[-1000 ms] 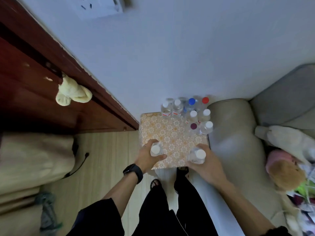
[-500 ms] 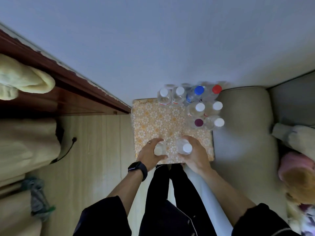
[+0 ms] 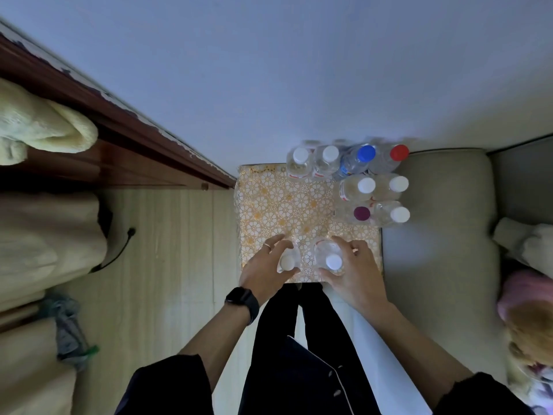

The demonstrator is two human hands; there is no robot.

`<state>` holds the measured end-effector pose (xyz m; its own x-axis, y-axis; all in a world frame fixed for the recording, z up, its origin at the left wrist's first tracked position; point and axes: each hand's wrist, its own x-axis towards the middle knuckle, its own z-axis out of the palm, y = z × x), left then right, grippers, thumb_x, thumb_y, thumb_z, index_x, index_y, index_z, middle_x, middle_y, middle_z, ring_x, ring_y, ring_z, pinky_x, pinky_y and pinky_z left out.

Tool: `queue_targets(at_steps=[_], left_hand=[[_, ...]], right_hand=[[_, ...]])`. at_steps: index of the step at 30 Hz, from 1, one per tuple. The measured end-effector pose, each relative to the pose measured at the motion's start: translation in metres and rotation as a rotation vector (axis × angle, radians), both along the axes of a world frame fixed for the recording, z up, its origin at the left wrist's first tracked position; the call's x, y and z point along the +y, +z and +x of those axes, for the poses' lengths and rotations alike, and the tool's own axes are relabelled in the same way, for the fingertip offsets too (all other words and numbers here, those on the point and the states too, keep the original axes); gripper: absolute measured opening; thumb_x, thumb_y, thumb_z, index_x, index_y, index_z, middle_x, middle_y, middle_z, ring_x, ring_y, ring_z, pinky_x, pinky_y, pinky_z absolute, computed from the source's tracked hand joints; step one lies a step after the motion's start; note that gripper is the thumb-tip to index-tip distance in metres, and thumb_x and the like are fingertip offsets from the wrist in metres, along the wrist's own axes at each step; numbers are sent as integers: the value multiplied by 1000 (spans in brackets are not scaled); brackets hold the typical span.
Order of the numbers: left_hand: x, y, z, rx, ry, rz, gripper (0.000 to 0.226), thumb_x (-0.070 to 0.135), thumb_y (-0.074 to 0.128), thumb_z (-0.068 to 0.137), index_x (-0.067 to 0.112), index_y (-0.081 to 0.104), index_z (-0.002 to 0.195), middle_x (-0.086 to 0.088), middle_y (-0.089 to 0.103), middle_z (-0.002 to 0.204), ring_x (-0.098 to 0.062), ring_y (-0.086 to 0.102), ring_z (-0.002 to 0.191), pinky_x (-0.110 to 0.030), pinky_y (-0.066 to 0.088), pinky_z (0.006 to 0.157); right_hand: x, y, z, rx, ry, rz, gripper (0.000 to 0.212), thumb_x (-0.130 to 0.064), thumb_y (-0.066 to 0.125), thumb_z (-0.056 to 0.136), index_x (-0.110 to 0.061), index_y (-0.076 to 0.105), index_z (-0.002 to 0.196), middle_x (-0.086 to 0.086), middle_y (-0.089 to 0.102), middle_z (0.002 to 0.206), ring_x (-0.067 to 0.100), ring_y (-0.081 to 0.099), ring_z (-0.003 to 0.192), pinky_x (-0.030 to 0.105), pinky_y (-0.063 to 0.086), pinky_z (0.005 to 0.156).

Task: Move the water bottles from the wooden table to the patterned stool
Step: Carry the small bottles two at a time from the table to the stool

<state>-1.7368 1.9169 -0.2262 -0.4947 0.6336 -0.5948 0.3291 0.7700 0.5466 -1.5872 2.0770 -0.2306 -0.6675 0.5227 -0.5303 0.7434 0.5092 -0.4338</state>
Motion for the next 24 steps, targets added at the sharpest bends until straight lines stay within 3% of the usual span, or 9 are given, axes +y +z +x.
queue_targets(at_steps=[2,5,12,18,24], left_hand=[[-3,-2,5,41,31,27,44,44,71,87,25,50,120,11,46,145,-21,64,103,-31,51,74],[-4,-4,13,46,84,59,40,41,70,88,24,51,119,7,57,134,-22,64,99,-37,54,76],[27,-2,-8,20,155,80,45,42,71,88,21,55,124,0,62,129,-23,61,105,-38,49,86],[74,0,-42,105,184,176,40,40,75,85,22,58,116,1,72,109,-20,66,90,-34,52,73],[109,-9,-66,129,245,191,34,39,76,83,22,60,107,4,67,95,-22,62,85,-33,47,66]], right_hand=[[4,10,-3,-47,112,70,53,-57,63,86,-39,43,131,0,51,106,25,60,94,36,52,67],[7,14,-10,-131,220,122,43,-56,48,95,-31,44,130,-1,63,97,25,66,82,35,51,65],[22,16,-37,8,192,149,35,-44,59,92,-17,51,112,3,65,79,27,65,69,36,50,56],[51,22,-75,66,176,247,33,-37,62,92,-14,52,113,8,69,84,31,66,76,34,45,57],[73,8,-117,-23,160,293,44,-37,57,97,-13,43,131,13,69,95,35,67,89,34,37,61]])
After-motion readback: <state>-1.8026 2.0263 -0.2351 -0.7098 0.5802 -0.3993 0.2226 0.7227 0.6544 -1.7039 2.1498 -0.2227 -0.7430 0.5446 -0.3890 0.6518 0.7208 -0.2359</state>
